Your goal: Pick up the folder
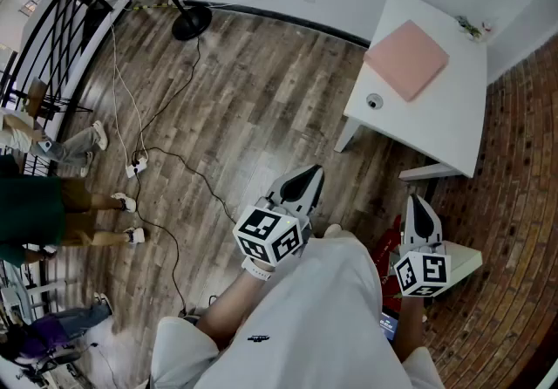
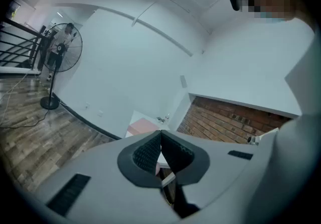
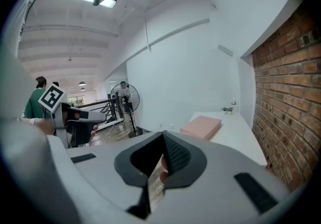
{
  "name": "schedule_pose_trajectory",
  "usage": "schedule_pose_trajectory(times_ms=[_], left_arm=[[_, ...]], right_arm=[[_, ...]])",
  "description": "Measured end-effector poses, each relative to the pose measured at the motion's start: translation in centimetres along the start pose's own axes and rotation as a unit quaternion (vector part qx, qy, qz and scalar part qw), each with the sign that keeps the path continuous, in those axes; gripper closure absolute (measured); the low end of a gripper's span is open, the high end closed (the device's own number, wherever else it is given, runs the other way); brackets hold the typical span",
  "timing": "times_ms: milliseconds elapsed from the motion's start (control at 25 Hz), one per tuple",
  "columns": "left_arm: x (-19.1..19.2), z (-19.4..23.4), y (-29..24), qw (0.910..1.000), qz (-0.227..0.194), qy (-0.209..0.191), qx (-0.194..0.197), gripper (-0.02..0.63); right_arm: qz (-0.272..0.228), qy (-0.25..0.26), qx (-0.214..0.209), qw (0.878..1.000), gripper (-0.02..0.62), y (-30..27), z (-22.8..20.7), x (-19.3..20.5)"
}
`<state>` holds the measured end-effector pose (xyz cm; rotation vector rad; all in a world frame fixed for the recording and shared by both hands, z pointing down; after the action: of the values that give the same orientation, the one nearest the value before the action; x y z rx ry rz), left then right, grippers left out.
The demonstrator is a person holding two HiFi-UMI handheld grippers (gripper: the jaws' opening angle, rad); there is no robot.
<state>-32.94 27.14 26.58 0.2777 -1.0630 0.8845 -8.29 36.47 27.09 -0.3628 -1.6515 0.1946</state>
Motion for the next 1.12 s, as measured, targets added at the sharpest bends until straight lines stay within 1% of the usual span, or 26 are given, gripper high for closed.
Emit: schedule_pose_trajectory(times_ms=[120,280,520,600,720,920,1000,1120], left_arm=[[0.0,-1.1,0.3,0.9999,0.002,-0.015,-0.009,0.586],[-0.2,-3.5,0.1,0.9985,-0.003,-0.053,-0.014,0.586],[0.9,-6.8,-0.8,0.9968,0.006,-0.077,-0.016,0.586],[1.4,-7.8,-1.3,0.9961,0.01,-0.086,-0.016,0.586],[2.0,-9.5,-2.0,0.9947,0.012,-0.1,-0.017,0.586],[2.6,-11.8,-3.2,0.9905,0.013,-0.136,-0.017,0.586],[3.0,-12.4,-3.5,0.9898,0.013,-0.141,-0.019,0.586],[3.4,-13.0,-3.7,0.9899,0.013,-0.139,-0.022,0.586]], right_arm=[[-0.009,-0.007,-0.01,1.0,0.591,0.1,-0.6,-0.3],[-0.018,-0.005,-0.016,1.0,0.592,0.5,-2.0,-0.6],[-0.016,-0.003,-0.011,1.0,0.592,2.6,-4.6,0.2],[-0.02,0.0,-0.018,1.0,0.591,3.4,-5.3,0.2],[-0.028,-0.012,-0.037,0.999,0.589,4.3,-6.2,0.2],[-0.048,-0.004,-0.04,0.998,0.588,5.1,-7.9,0.3],[-0.053,-0.008,-0.043,0.998,0.588,5.5,-8.4,0.5],[-0.051,-0.017,-0.037,0.998,0.588,6.2,-9.2,0.6]])
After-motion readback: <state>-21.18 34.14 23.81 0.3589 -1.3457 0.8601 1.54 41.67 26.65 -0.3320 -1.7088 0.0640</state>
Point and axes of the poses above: the fingertips, and each gripper's own axes: y backward along the fingers, z to its left, x out of its underside, the point moved 6 cm from there along y, backward along the fingers, and after that the axes turned 1 degree about x, right-handed, at the moved point
